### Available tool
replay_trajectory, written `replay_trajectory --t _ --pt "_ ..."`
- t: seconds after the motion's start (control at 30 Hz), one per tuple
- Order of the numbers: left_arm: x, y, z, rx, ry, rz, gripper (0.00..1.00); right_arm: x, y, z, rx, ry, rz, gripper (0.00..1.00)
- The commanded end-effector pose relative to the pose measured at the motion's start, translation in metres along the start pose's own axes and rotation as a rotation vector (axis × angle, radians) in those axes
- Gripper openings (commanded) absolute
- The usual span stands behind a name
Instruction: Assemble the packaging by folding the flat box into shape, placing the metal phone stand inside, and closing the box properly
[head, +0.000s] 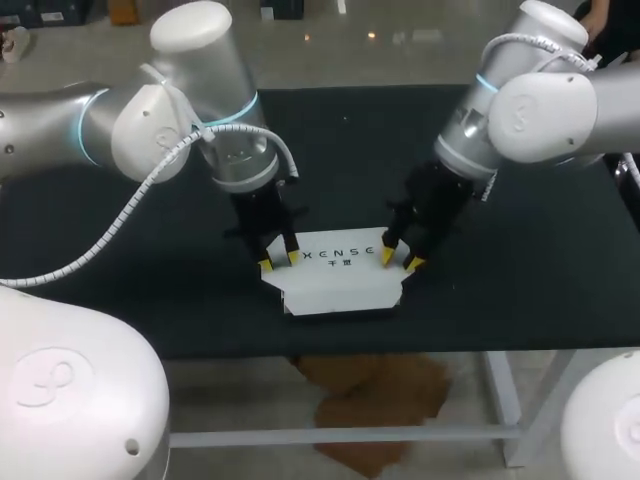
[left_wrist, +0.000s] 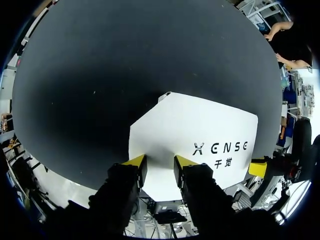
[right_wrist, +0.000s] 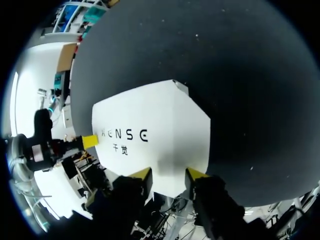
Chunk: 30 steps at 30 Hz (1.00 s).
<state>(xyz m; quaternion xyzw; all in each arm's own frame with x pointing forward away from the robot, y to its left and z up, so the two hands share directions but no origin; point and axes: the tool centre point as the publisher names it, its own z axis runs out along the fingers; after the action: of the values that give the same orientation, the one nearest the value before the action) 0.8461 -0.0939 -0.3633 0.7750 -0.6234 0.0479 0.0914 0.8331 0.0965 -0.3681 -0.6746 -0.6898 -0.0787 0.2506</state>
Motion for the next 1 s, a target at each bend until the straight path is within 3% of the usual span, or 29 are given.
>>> replay_trajectory --t 0.03,0.57,0.67,0.7,0.73,0.8,0.83,0.9,0.97,1.0 --pt "0.0023 -0.0022 0.0028 -0.001 -0.011 -0.002 0.38 -0.0019 0.0007 0.0025 0.007 0.006 0.004 0.47" --pt "0.0035 -0.0036 0.0049 -0.003 -0.015 -0.007 0.42 -0.0003 0.0022 0.0013 0.011 0.014 0.005 0.52" --pt "0.0035 -0.0036 0.0049 -0.003 -0.015 -0.007 0.36 -0.0003 0.0022 0.0013 0.011 0.014 0.005 0.52" --pt "0.0035 -0.0036 0.0049 -0.003 -0.015 -0.007 0.35 -0.0003 0.0022 0.0013 0.011 0.014 0.005 0.54" --pt "0.0035 -0.0036 0.0049 -0.003 -0.015 -0.007 0.43 -0.0003 0.0022 0.0013 0.011 0.014 0.005 0.57" --pt "0.0035 -0.0036 0.0049 -0.003 -0.015 -0.007 0.39 -0.0003 0.0022 0.0013 0.011 0.014 0.005 0.57" --pt "0.0035 -0.0036 0.0049 -0.003 -0.015 -0.007 0.41 -0.0003 0.0022 0.0013 0.011 0.014 0.005 0.60" --pt "0.0035 -0.0036 0.0049 -0.003 -0.015 -0.007 0.42 -0.0003 0.0022 0.0013 0.011 0.014 0.005 0.56" --pt "0.0035 -0.0036 0.0049 -0.003 -0.015 -0.007 0.37 -0.0003 0.0022 0.0013 0.011 0.014 0.005 0.61" --pt "0.0035 -0.0036 0.0049 -0.003 -0.015 -0.007 0.40 -0.0003 0.0022 0.0013 0.011 0.014 0.005 0.65"
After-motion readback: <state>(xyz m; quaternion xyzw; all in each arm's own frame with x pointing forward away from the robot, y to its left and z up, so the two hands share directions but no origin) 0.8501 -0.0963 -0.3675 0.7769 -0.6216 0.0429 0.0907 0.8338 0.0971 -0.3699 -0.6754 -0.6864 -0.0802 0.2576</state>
